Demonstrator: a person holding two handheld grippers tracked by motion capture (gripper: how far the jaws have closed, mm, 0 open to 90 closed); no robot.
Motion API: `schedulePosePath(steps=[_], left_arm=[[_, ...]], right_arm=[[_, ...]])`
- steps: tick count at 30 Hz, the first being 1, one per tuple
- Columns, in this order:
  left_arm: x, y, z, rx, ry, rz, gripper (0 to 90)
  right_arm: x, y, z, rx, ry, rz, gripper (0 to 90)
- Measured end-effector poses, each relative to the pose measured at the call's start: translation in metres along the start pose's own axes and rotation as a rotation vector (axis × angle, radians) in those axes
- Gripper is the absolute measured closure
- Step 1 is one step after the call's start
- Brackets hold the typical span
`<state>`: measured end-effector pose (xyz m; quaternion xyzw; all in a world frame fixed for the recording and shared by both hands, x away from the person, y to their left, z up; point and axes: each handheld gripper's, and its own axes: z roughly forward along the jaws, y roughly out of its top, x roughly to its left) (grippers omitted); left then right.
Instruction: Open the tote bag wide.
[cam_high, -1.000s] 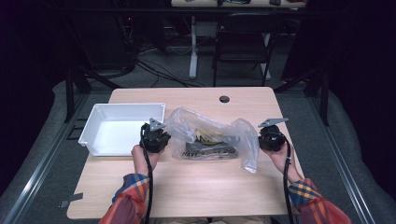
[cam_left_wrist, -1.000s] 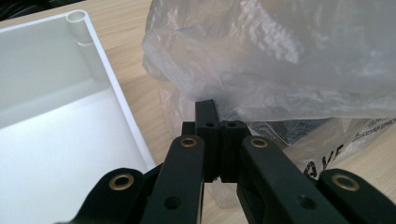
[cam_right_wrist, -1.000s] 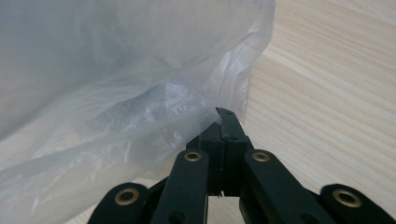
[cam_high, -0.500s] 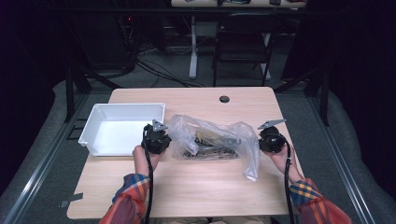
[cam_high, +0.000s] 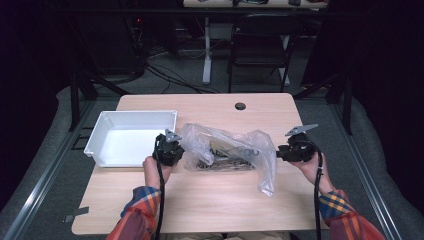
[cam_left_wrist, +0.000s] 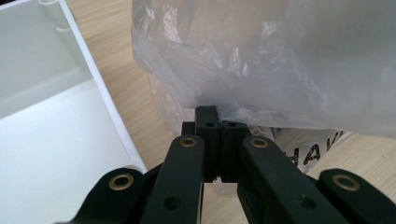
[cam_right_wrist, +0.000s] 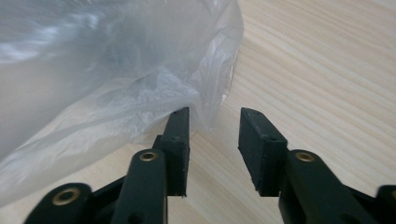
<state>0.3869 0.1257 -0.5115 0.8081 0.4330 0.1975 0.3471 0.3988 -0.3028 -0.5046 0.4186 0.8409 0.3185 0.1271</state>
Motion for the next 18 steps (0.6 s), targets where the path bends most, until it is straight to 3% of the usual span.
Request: schedulePosePath(steps=[8, 10, 11, 14, 16, 18], left_arm=[[-0.001, 0.0, 0.002, 0.008, 0.009, 0.023, 89.3], [-0.001, -0.001, 0.003, 0.009, 0.009, 0.024, 89.1], [-0.002, -0.001, 0.003, 0.009, 0.015, 0.028, 89.0], [-0.002, -0.001, 0.003, 0.013, 0.012, 0.03, 88.8], [-0.002, -0.001, 0.003, 0.017, 0.008, 0.03, 88.7], [-0.001, -0.001, 0.003, 0.019, 0.007, 0.029, 88.5]], right_arm=[[-0.006, 0.007, -0.033, -0.086, 0.008, 0.045, 49.2], [-0.006, 0.01, -0.04, -0.115, 0.036, 0.068, 45.7], [-0.004, 0.013, -0.045, -0.151, 0.072, 0.083, 43.3], [0.001, 0.018, -0.047, -0.189, 0.163, 0.11, 41.5], [0.004, 0.02, -0.046, -0.191, 0.176, 0.113, 41.0], [0.013, 0.024, -0.038, -0.154, 0.207, 0.093, 41.8]])
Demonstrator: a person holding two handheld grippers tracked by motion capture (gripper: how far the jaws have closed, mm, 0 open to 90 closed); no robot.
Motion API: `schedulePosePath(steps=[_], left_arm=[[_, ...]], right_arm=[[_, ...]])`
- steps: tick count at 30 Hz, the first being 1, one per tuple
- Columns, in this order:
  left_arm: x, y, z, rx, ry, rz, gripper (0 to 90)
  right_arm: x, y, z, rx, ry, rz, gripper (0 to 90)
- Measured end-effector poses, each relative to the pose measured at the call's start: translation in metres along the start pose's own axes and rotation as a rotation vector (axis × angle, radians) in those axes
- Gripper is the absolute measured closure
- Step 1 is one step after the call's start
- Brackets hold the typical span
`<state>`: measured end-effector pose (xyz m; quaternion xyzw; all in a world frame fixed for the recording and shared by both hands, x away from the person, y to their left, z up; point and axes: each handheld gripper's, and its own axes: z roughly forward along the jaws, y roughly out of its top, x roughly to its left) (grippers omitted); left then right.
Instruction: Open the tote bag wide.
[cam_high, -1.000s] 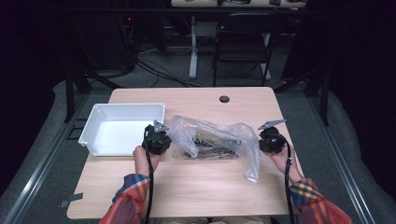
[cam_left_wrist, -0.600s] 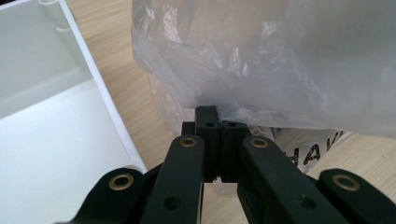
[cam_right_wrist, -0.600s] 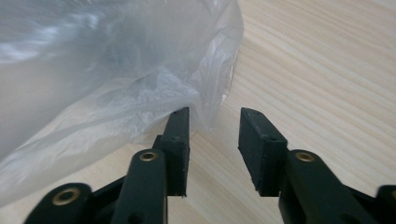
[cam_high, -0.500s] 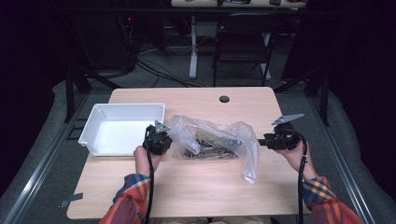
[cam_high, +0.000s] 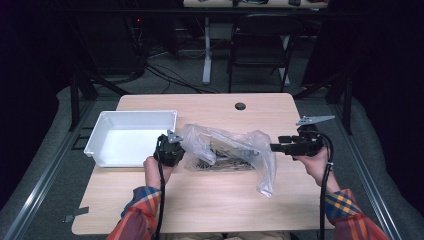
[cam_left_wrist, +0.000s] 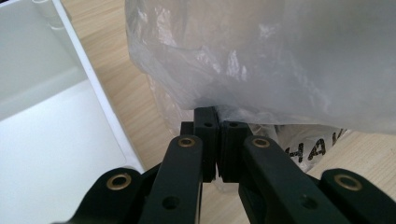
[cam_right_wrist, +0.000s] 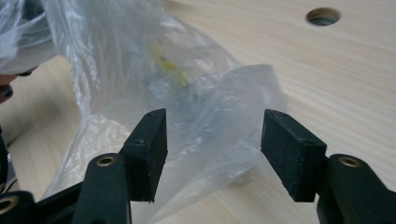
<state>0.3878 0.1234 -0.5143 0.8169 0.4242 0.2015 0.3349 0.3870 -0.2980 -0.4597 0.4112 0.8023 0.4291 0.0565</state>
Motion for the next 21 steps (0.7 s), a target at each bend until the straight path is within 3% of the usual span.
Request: schedulePosePath(steps=[4, 8, 9, 14, 19, 21], left_arm=[[0.001, 0.0, 0.0, -0.001, -0.004, -0.002, 87.5], [0.001, 0.0, -0.001, -0.003, -0.014, -0.002, 83.8], [0.001, 0.0, -0.002, 0.003, -0.021, 0.005, 80.9], [0.0, 0.001, -0.005, 0.023, -0.04, 0.007, 72.5], [-0.003, -0.004, -0.013, 0.053, -0.037, -0.011, 45.8], [-0.005, -0.006, -0.019, 0.037, -0.028, -0.016, 37.8]], right_arm=[[0.003, -0.003, 0.016, 0.055, -0.013, -0.005, 51.3], [0.001, -0.011, 0.034, 0.113, -0.024, -0.003, 70.3], [0.0, -0.014, 0.041, 0.13, -0.034, -0.001, 78.6], [0.002, -0.017, 0.05, 0.142, -0.055, -0.018, 89.4], [0.005, -0.017, 0.053, 0.138, -0.078, -0.018, 90.0], [0.004, -0.017, 0.053, 0.128, -0.083, -0.021, 90.0]])
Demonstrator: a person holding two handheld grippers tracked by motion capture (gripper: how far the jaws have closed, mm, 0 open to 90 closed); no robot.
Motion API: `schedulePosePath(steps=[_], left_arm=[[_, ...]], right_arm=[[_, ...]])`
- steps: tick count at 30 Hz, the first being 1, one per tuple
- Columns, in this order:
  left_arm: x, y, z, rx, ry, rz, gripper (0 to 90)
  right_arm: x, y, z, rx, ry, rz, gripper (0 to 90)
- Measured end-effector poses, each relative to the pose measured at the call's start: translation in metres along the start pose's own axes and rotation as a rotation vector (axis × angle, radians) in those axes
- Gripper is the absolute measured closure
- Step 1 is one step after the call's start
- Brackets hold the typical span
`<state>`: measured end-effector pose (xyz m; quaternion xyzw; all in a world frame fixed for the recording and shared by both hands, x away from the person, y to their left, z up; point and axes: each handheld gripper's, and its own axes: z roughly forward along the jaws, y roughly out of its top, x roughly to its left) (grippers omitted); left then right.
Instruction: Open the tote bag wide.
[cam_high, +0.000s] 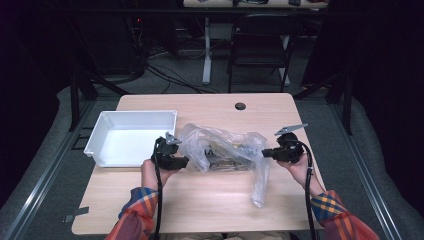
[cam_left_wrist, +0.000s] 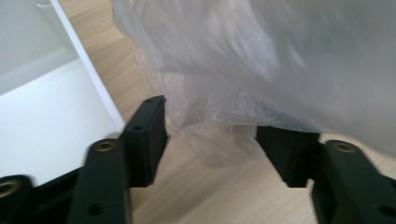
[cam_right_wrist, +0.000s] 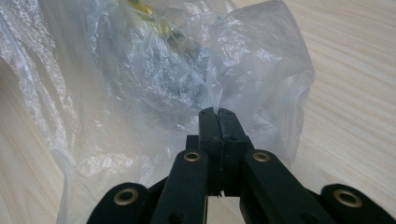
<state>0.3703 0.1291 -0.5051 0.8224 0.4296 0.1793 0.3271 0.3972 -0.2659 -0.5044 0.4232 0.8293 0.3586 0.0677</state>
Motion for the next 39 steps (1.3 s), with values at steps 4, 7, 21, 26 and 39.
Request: schedulePosePath(steps=[4, 7, 21, 26, 39], left_arm=[[-0.005, -0.003, -0.016, -0.054, 0.008, 0.006, 25.7], [-0.015, -0.005, -0.028, -0.098, 0.03, 0.032, 23.2], [-0.044, -0.007, -0.038, -0.27, 0.109, 0.121, 70.8], [-0.034, -0.008, -0.027, -0.197, 0.074, 0.104, 89.8], [-0.005, -0.023, -0.005, 0.042, 0.037, 0.058, 90.0]], right_arm=[[0.001, 0.001, -0.001, -0.018, -0.019, 0.001, 90.0], [0.001, 0.002, -0.001, -0.028, -0.03, 0.0, 90.0], [0.003, 0.005, 0.001, -0.043, -0.05, -0.003, 90.0], [-0.001, 0.005, 0.002, -0.041, -0.065, -0.003, 90.0], [-0.018, 0.001, 0.007, -0.03, -0.142, 0.014, 90.0]])
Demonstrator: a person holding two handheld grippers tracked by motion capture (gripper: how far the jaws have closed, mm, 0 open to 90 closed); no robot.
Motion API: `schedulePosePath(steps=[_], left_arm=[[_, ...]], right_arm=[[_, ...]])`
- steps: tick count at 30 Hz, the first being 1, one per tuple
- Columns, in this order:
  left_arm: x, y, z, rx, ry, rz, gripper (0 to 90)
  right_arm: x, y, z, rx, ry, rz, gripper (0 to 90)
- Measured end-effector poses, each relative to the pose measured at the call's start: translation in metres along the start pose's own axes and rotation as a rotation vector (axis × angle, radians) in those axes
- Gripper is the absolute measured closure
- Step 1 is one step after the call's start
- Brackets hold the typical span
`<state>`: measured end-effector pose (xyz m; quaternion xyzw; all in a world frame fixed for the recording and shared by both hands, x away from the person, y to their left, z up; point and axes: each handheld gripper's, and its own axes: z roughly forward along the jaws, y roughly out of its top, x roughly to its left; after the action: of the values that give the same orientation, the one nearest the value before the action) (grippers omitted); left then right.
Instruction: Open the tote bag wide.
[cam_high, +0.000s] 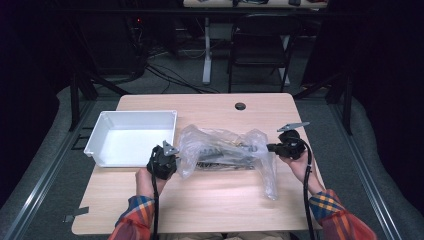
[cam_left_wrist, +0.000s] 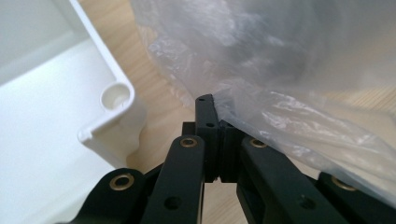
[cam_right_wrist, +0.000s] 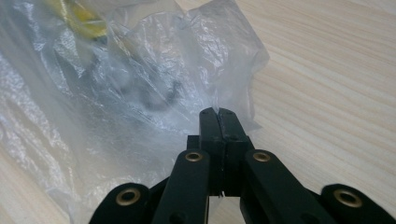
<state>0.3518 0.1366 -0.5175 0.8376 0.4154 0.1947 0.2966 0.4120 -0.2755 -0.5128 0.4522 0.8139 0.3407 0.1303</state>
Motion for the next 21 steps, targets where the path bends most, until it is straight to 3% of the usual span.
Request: schedulePosePath(steps=[12, 21], left_arm=[[0.006, -0.014, 0.009, 0.137, -0.007, -0.009, 89.9], [0.007, -0.016, 0.011, 0.156, -0.001, -0.007, 89.8]], right_arm=[[0.0, -0.004, 0.005, 0.024, -0.047, -0.03, 90.0], [0.005, -0.005, 0.011, 0.053, -0.069, -0.065, 87.8]])
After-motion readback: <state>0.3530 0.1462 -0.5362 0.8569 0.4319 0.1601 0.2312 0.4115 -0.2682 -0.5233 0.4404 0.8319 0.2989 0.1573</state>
